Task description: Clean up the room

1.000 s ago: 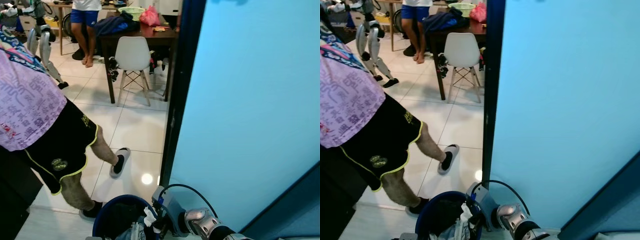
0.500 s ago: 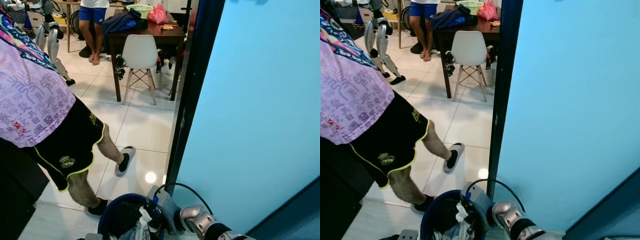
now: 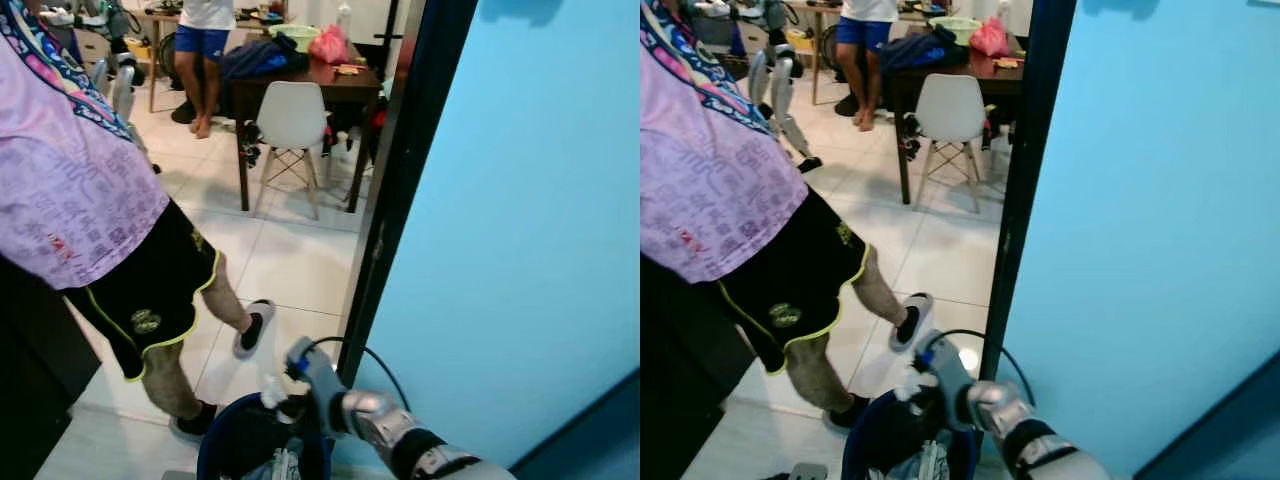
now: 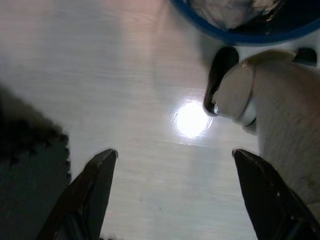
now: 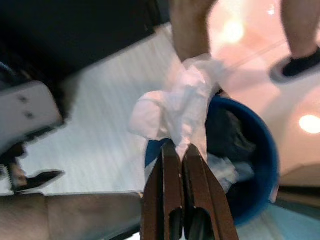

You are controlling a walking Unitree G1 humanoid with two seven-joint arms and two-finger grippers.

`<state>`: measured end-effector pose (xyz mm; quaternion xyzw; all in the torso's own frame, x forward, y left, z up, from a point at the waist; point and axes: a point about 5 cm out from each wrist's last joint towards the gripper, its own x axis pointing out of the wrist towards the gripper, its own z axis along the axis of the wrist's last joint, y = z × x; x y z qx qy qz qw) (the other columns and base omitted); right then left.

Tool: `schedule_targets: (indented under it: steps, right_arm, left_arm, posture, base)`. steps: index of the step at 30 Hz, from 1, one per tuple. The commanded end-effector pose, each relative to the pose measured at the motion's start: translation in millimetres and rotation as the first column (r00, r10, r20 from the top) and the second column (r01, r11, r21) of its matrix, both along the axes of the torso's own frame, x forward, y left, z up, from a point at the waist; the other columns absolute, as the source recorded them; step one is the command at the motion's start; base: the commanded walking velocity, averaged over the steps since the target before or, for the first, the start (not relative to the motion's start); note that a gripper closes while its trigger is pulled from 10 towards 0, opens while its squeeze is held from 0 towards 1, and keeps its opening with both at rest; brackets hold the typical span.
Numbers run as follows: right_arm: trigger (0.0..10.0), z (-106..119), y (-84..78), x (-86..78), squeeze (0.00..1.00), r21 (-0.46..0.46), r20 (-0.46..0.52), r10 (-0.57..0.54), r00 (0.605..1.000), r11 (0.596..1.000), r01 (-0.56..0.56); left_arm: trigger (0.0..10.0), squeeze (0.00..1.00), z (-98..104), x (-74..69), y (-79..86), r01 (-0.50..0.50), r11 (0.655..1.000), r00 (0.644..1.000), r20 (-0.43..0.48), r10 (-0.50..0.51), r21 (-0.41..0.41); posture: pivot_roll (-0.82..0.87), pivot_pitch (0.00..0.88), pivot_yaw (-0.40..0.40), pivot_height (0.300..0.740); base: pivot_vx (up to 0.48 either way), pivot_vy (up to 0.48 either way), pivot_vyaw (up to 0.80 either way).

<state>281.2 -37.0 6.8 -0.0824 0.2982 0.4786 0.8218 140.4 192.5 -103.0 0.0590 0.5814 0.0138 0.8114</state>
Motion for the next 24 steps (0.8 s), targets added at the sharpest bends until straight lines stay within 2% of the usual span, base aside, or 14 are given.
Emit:
schedule_targets:
  steps: [1,3,5,6,7,8,13,24]
  right_arm:
    - [10.0,-5.0,-2.2,-1.8,0.0,-0.123,0.034,0.05,0.998,0.991,-0.045]
    - [10.0,-7.8,-5.2,-2.0,0.0,-0.171,0.043,0.046,0.998,0.984,-0.038]
    - [10.0,-8.7,-6.6,-2.0,0.0,-0.178,0.039,0.03,0.999,0.984,-0.022]
    - [10.0,-9.8,-8.2,-2.1,0.15,-0.189,0.037,0.02,0.999,0.982,-0.013]
    - [10.0,-9.8,-8.2,-2.1,0.15,-0.189,0.037,0.02,0.999,0.982,-0.013]
    - [10.0,-11.2,-10.4,-2.3,1.0,-0.213,0.043,0.024,0.999,0.977,-0.014]
    - [10.0,-12.6,-12.3,-3.1,1.0,-0.223,0.05,0.026,0.998,0.975,-0.014]
    - [10.0,-9.9,-6.5,-4.1,1.0,-0.15,0.039,0.024,0.999,0.989,-0.018]
  left_arm:
    - [10.0,0.0,-2.8,-7.2,-2.5,0.007,1.0,1.0,-0.028,-0.007,-0.009]
    - [10.0,0.0,-2.9,-7.4,-2.6,0.006,1.0,1.0,-0.027,-0.006,-0.009]
    - [10.0,0.0,-3.0,-7.8,-2.6,0.005,1.0,1.0,-0.027,-0.005,-0.009]
    - [10.0,0.0,-3.1,-8.3,-2.5,0.005,1.0,1.0,-0.028,-0.005,-0.009]
    - [10.0,0.0,-3.1,-8.3,-2.5,0.005,1.0,1.0,-0.028,-0.005,-0.009]
    - [10.0,0.0,-3.3,-9.0,-2.2,0.005,1.0,1.0,-0.029,-0.005,-0.009]
    - [10.0,0.0,-3.9,-11.0,-1.9,0.008,1.0,0.999,-0.034,-0.008,-0.006]
    - [10.0,0.0,-4.2,-11.3,-3.6,0.018,1.0,0.999,-0.036,-0.018,-0.008]
  posture:
    - [0.01,0.066,-0.088,0.74]
    - [0.01,0.069,-0.09,0.74]
    - [0.01,0.07,-0.09,0.74]
    - [0.01,0.072,-0.089,0.74]
    - [0.01,0.072,-0.089,0.74]
    - [0.01,0.072,-0.088,0.74]
    - [0.01,0.074,-0.088,0.74]
    - [0.01,0.072,-0.091,0.74]
  base:
    - [0.0,0.0,0.0]
    - [0.0,0.0,0.0]
    - [0.0,0.0,0.0]
    - [0.0,0.0,0.0]
    - [0.0,0.0,0.0]
    - [0.0,0.0,0.0]
    - [0.0,0.0,0.0]
    - [0.0,0.0,0.0]
